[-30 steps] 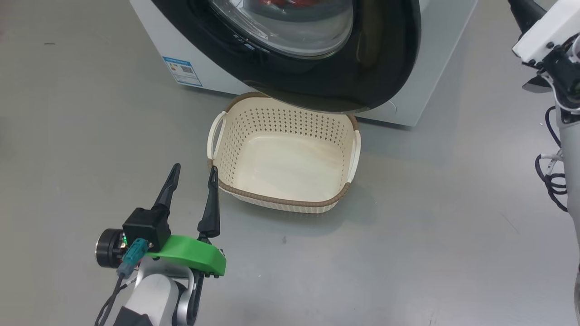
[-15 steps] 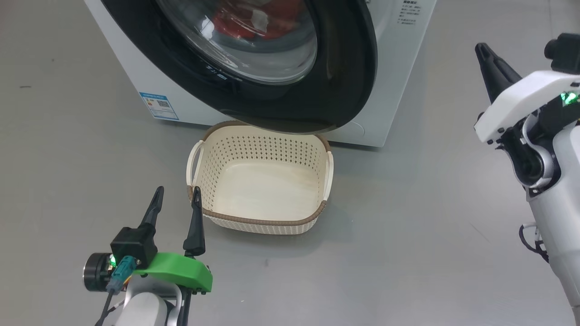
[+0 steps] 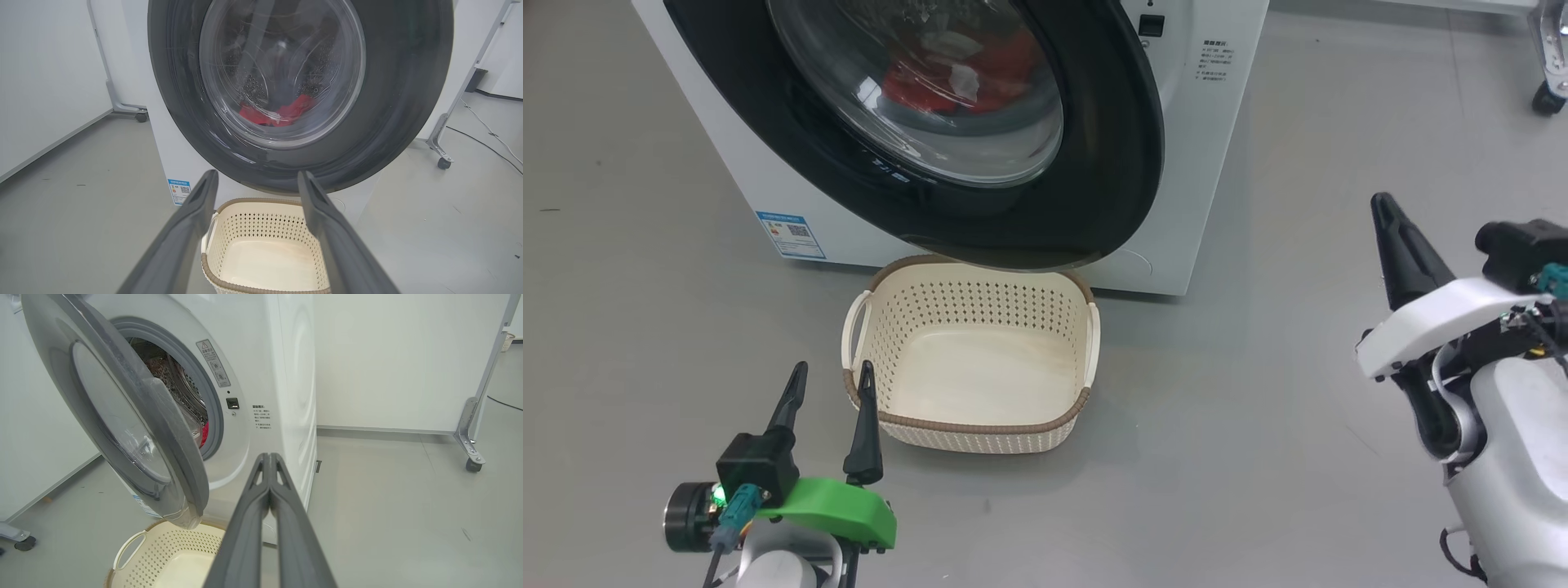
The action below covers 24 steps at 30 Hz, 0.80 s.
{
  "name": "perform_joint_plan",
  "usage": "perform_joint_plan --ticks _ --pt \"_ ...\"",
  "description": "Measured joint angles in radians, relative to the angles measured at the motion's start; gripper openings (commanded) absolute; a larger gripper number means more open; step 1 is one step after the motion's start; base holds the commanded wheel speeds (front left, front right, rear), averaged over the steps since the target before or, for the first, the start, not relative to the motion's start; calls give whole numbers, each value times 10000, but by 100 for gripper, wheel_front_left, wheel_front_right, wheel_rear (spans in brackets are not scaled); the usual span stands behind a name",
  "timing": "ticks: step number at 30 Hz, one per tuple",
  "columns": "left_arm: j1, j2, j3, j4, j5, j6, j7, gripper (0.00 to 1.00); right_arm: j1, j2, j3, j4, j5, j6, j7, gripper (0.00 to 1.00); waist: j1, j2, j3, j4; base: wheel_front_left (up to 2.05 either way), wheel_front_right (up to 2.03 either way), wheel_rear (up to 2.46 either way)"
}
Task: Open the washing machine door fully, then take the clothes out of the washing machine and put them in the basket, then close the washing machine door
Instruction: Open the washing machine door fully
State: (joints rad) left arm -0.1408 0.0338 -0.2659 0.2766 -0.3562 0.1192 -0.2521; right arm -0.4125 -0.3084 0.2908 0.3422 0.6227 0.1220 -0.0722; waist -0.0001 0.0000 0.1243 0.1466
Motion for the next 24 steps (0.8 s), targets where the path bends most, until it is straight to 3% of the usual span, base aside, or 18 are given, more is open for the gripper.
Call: perform_joint_plan --ticks 1,2,3,4,5,14,24 --pt "44 2 33 0 25 0 0 100 151 90 -6 2 0 0 -128 5 0 0 -30 -19 0 0 0" --pt "83 4 59 -10 56 0 0 100 296 174 -29 8 6 -2 -228 35 0 0 -57 -39 0 0 0" --pt "117 4 75 -19 65 0 0 100 433 245 -44 15 13 -4 -336 35 0 0 -82 -62 0 0 0" --pt "158 4 98 -36 73 0 0 100 558 284 -54 15 13 -10 -458 82 0 0 -105 -84 0 0 0" --pt "194 4 119 -44 73 0 0 100 658 307 -54 19 13 -10 -527 100 0 0 -128 -107 0 0 0" --pt "325 6 242 -153 121 0 0 100 1337 500 -228 -71 -19 -228 -1450 100 0 0 -249 -276 0 0 0" --pt "344 8 347 -326 148 0 0 100 1627 639 -219 -178 -42 -368 -1503 100 0 0 -170 -363 0 0 0"
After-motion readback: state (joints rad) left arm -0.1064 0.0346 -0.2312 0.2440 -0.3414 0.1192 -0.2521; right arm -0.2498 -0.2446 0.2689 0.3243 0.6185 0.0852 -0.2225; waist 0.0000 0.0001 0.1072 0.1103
